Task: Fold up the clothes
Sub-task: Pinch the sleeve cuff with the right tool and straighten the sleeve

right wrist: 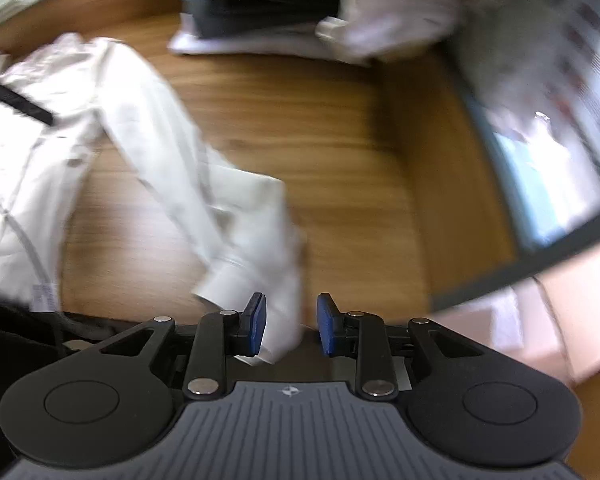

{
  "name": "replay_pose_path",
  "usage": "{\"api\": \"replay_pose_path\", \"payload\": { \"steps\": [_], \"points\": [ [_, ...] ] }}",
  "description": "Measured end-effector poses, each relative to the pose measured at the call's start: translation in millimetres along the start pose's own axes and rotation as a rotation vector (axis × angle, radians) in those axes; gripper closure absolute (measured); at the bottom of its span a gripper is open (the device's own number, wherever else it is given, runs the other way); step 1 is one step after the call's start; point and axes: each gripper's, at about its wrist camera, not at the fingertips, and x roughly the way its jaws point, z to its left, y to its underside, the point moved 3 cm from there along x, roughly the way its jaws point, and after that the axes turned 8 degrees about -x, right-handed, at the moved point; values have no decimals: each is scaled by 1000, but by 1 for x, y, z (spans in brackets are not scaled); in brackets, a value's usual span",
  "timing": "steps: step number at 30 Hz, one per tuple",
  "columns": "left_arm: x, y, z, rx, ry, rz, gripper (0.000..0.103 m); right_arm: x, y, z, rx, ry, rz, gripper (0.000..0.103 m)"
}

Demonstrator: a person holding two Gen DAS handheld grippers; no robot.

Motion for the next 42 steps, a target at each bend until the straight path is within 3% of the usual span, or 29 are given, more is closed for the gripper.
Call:
{"api": "replay_pose_path", "payload": {
  "steps": [5,10,16,17,18,21,24,30,33,35,42],
  "points": [
    [2,15,4,10,-22,14,57,33,-17,29,-148,-41,-24,71],
    [-1,40,12,17,-39,29,57,66,-36,39,-234,-68,-15,63],
    [4,73,18,16,-41,62,57,97,-43,44,-314,-109,54,63],
    [6,78,20,13,-43,68,57,98,-44,44,-315,-120,58,67],
    [8,82,21,7,-45,75,57,96,-44,44,-313,-132,59,84],
    [14,93,26,-8,-51,91,57,92,-46,44,-305,-170,62,101],
    [18,101,29,-21,-54,98,57,84,-49,44,-288,-217,59,102],
    [16,106,30,-28,-39,76,56,22,-72,27,-173,-324,-12,102],
    [15,106,30,-26,-29,71,55,-6,-84,12,-155,-305,-41,102],
    [15,106,29,-21,-23,71,55,-16,-92,-1,-160,-245,-47,102],
    [7,101,26,17,-18,68,55,30,-109,-40,-206,60,-3,100]
  ]
}}
